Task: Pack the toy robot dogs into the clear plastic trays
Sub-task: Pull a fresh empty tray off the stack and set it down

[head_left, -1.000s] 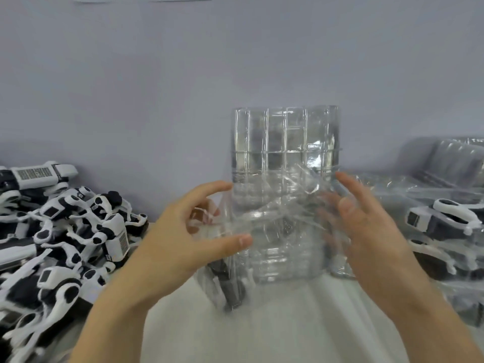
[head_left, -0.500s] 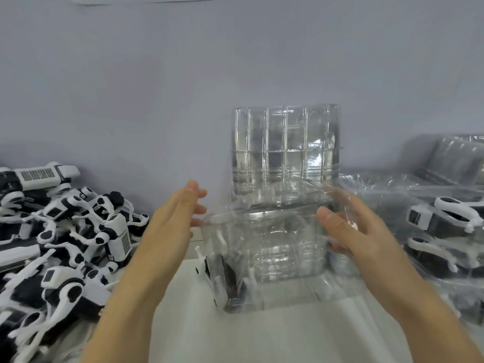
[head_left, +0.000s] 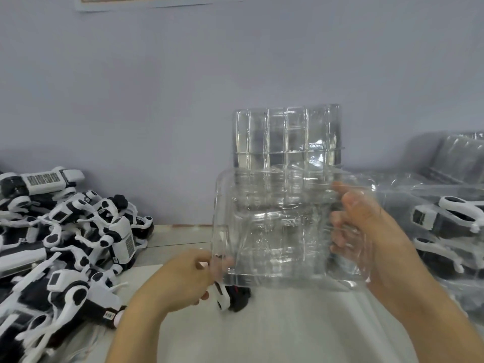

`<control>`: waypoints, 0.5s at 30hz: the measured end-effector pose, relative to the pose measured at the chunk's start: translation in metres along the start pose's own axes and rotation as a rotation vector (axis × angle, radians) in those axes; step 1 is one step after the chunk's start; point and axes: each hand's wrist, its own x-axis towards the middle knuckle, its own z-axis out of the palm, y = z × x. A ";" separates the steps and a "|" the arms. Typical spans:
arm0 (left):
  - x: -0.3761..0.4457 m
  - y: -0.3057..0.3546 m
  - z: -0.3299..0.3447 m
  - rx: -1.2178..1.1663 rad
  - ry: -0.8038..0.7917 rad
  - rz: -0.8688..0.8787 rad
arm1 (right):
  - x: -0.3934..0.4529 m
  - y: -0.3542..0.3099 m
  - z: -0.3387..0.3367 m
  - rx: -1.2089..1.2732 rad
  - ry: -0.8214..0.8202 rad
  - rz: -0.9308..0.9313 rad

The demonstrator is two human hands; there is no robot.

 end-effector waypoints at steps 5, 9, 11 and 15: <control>0.006 -0.001 0.017 0.095 -0.100 0.038 | 0.002 0.000 0.003 0.018 0.030 0.056; 0.009 -0.007 0.015 0.098 -0.008 -0.003 | 0.001 -0.001 0.004 0.064 0.006 0.114; 0.009 -0.011 0.010 0.075 0.094 -0.012 | -0.001 -0.002 0.004 0.085 -0.043 0.161; 0.011 -0.011 -0.001 0.191 0.255 0.059 | -0.002 0.000 0.003 0.085 -0.148 0.272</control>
